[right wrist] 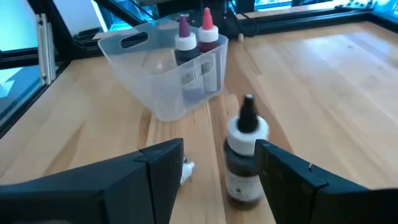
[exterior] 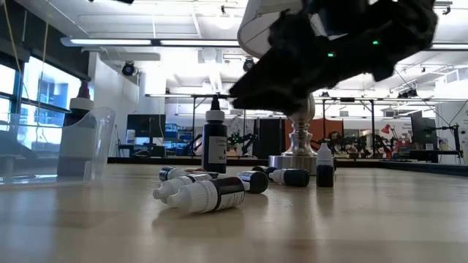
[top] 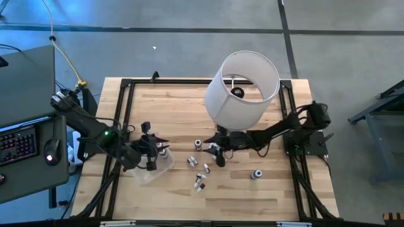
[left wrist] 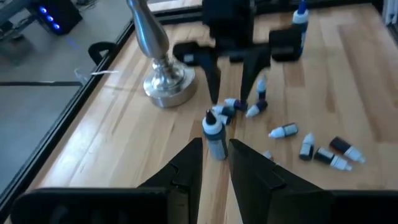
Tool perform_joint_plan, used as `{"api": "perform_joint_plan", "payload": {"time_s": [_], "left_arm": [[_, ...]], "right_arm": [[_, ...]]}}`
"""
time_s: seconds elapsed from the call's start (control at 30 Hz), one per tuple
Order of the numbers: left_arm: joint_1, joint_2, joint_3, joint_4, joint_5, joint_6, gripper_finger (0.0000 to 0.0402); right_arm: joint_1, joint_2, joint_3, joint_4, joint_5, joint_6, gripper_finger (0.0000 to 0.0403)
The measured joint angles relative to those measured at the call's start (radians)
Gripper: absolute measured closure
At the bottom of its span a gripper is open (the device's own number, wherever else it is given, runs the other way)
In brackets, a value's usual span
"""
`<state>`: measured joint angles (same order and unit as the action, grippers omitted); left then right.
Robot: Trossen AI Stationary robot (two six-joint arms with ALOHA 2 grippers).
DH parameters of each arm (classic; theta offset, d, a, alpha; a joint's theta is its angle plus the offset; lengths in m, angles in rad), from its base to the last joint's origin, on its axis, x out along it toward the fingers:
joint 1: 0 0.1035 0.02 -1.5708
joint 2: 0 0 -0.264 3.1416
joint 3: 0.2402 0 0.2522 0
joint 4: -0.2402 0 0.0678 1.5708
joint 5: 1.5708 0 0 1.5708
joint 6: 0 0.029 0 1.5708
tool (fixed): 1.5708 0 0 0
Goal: Pick & Place food coloring
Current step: Put the black food coloring bottle into the transparent bin
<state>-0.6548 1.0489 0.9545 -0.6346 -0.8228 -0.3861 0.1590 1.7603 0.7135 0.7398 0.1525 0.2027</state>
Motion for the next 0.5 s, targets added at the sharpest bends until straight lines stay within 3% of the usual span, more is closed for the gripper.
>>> {"api": "perform_joint_plan", "payload": {"time_s": [0.1,0.27,0.5], "left_arm": [[0.000,0.000,0.011,0.002,-0.001,0.018,0.0325],[0.000,0.000,0.011,-0.005,0.012,0.016,0.0325],[0.000,0.003,0.011,-0.035,0.056,0.015,0.0325]], "right_arm": [[0.010,0.068,0.075,-0.004,0.021,0.000,0.0211],[0.024,0.118,0.174,-0.109,0.172,-0.002,0.0211],[0.042,0.119,0.196,-0.155,0.262,0.017,0.0211]]}}
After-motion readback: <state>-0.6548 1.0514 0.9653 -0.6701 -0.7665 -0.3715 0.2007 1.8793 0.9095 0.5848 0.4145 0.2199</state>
